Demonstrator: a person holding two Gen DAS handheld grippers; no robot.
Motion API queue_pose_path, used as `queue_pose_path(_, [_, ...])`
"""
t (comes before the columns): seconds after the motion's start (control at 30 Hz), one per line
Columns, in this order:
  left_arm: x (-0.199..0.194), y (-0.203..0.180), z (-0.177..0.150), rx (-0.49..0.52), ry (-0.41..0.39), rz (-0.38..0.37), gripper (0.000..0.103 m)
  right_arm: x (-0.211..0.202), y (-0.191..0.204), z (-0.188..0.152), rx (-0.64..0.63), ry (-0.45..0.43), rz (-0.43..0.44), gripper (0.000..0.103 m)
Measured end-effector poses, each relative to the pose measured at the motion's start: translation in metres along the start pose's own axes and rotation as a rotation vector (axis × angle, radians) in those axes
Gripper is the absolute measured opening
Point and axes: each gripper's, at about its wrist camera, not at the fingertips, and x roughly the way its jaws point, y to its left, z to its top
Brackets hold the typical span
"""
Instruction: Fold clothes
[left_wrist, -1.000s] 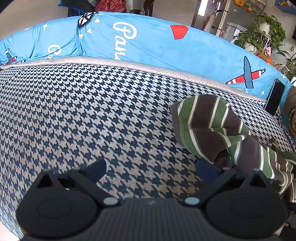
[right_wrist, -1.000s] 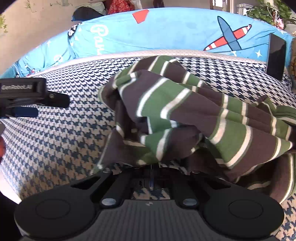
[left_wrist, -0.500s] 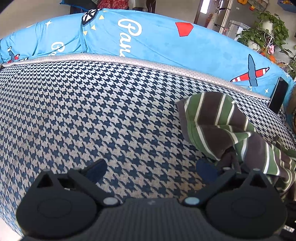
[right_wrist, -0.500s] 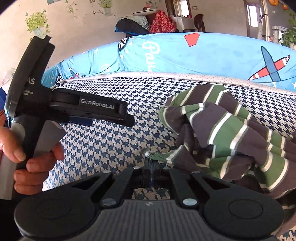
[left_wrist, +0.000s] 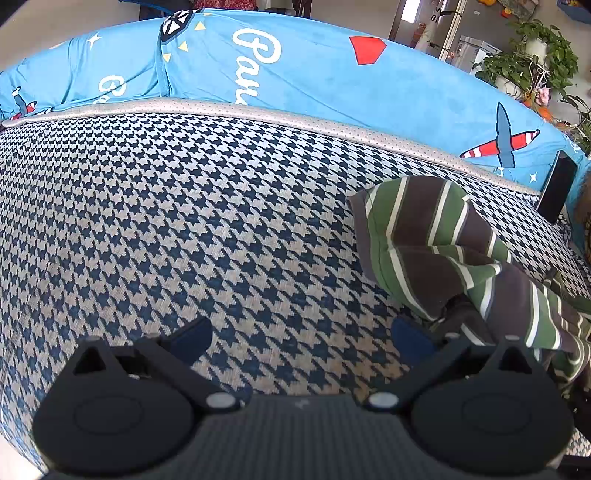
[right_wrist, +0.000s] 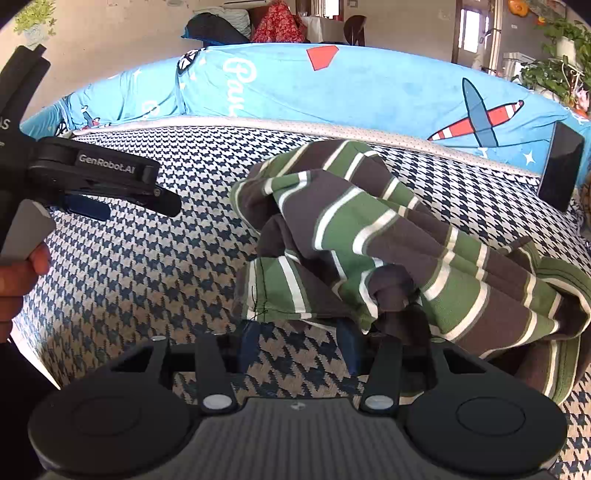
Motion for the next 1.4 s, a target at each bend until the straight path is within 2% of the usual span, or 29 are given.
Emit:
queue_pose_path(0.23, [-0.001,-0.001,-0.002,0.012,0.008,0.006,0.103,0.023,0.006,0.000,-0.010,0.066,-0.042,0.068])
queue_pose_path(0.4, [-0.001,-0.001,-0.005,0.018,0.012,0.008,0.103,0.038,0.010,0.002,-0.010,0.053,-0.093,0.068])
queue_pose_path(0.5, [-0.002,-0.001,-0.006,0.023,0.013,0.012,0.103,0.041,0.008,0.006,0.021,0.038,-0.103,0.046])
queue_pose_path(0.57, [-0.002,-0.001,-0.006,0.023,0.014,0.018,0.103,0.043,0.008,0.010,0.040,0.030,-0.108,0.019])
queue_pose_path(0.67, [-0.003,0.002,-0.007,0.016,0.014,0.026,0.103,0.043,0.005,0.014,0.089,0.029,-0.093,0.012])
queue_pose_path(0.8, [-0.005,0.008,-0.006,-0.008,0.005,0.041,0.103,0.034,0.011,0.018,0.096,0.008,-0.021,0.011])
queue_pose_path(1.03, [-0.013,0.023,-0.002,-0.082,-0.033,0.068,0.103,0.006,0.039,0.018,0.006,-0.080,0.231,0.010])
queue_pose_path(1.4, [-0.024,0.034,0.003,-0.094,-0.079,0.117,0.103,-0.001,0.085,0.011,-0.129,-0.074,0.477,0.010])
